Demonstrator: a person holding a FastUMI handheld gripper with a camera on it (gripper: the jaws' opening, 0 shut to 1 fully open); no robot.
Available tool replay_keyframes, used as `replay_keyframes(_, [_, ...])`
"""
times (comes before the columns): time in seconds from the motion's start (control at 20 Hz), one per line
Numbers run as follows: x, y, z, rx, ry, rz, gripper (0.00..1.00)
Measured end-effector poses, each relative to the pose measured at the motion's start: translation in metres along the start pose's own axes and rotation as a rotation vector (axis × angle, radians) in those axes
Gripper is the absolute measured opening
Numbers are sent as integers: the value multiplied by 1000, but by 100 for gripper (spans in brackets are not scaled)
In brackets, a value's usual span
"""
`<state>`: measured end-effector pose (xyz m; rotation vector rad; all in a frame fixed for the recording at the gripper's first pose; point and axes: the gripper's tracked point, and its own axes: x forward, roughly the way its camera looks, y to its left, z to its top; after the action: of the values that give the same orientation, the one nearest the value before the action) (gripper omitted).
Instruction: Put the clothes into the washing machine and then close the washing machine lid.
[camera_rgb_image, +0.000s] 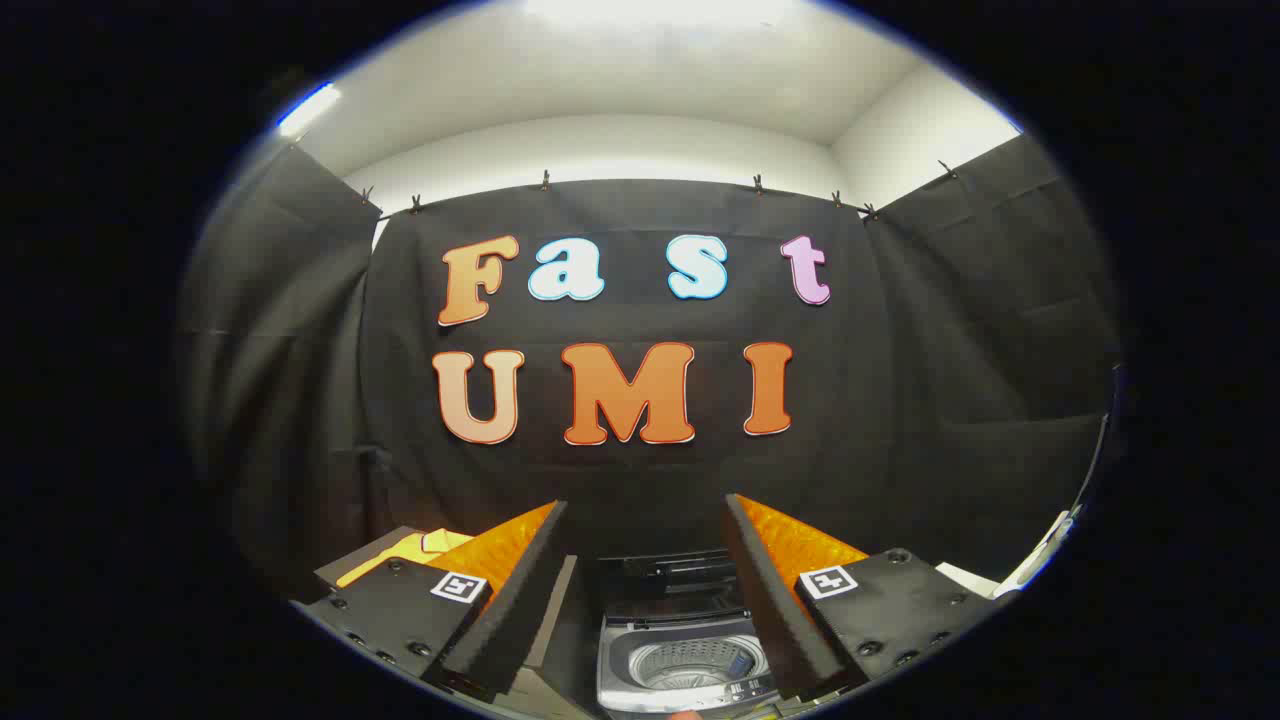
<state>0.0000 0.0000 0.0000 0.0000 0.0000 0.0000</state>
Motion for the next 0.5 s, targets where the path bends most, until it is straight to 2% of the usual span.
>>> replay_keyframes(0.5, [0, -7, 6, 10, 0, -9, 98])
